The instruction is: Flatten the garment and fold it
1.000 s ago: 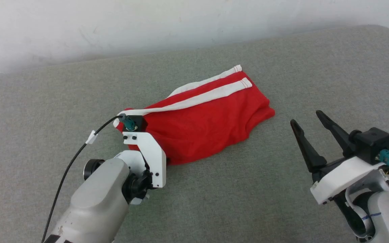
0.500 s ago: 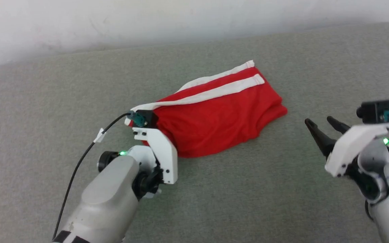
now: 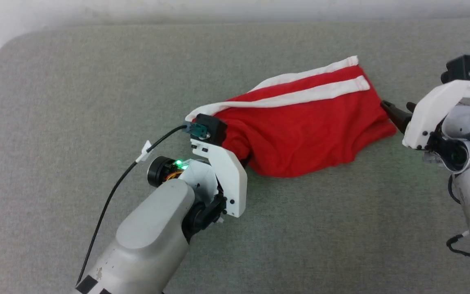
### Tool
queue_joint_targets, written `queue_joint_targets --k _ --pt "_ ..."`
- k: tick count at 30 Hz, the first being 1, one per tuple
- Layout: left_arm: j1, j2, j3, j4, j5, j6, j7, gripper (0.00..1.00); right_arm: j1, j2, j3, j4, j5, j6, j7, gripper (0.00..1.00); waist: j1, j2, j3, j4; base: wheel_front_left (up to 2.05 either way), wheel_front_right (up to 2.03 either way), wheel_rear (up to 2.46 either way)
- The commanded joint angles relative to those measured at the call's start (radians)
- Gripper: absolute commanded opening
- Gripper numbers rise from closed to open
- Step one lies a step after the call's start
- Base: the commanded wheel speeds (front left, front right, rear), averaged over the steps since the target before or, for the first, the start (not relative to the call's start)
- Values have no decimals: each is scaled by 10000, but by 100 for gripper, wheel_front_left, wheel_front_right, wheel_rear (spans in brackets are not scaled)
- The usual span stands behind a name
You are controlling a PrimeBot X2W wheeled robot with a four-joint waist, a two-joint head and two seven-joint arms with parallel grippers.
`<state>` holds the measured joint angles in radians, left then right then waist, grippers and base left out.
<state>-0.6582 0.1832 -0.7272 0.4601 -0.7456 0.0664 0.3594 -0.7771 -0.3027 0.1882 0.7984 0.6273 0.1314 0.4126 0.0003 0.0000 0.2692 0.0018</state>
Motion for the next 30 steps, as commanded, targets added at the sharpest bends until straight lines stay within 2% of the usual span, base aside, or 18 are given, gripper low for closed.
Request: queue_joint_targets --k 1,5,6,7,8,9,10,13,18,25,28,30 --pt "-94 41 -67 -196 98 97 -18 0 -310 80 22 403 53 -7 -45 100 -3 0 491 403 0 0 0" --pt "-80 78 -144 -502 164 141 -21 0 -599 226 411 1331 192 -7 371 100 -3 0 660 524 0 0 0" --pt "-56 95 -152 -549 164 148 -26 0 -585 249 569 1551 259 -7 682 91 -3 0 666 542 0 0 0" --pt "-20 114 -154 -578 151 157 -24 0 -554 259 688 1748 348 -7 976 50 -3 0 652 559 0 0 0" --pt "22 146 -151 -594 138 175 -16 0 -520 276 776 1911 457 -7 1237 42 -3 0 628 566 0 0 0" --pt "58 180 -152 -612 131 190 -5 0 -487 294 857 2045 567 -7 1491 29 -3 0 606 563 0 0 0" --pt "94 200 -147 -630 109 199 2 0 -445 301 960 2143 655 -7 1731 0 -3 0 577 562 0 0 0" --pt "212 258 -135 -654 27 200 31 0 -358 284 1241 2141 902 -7 2119 0 -3 0 480 531 0 0 0" --pt "392 411 32 -711 -98 207 -198 0 -342 52 1602 1414 1365 -7 1727 0 -3 0 188 420 0 0 0" --pt "1029 882 175 -972 -264 194 -409 0 292 -644 2216 -210 1991 -7 1128 0 -3 0 -750 255 0 0 0" --pt "2048 1249 339 -1315 -516 335 -712 0 1467 -1143 2658 -1709 2288 -7 808 0 -3 0 -1347 -39 0 0 0" --pt "2323 1311 411 -1452 -581 426 -835 0 1792 -1240 2707 -2074 2328 -7 719 0 -3 0 -1422 -132 0 0 0"
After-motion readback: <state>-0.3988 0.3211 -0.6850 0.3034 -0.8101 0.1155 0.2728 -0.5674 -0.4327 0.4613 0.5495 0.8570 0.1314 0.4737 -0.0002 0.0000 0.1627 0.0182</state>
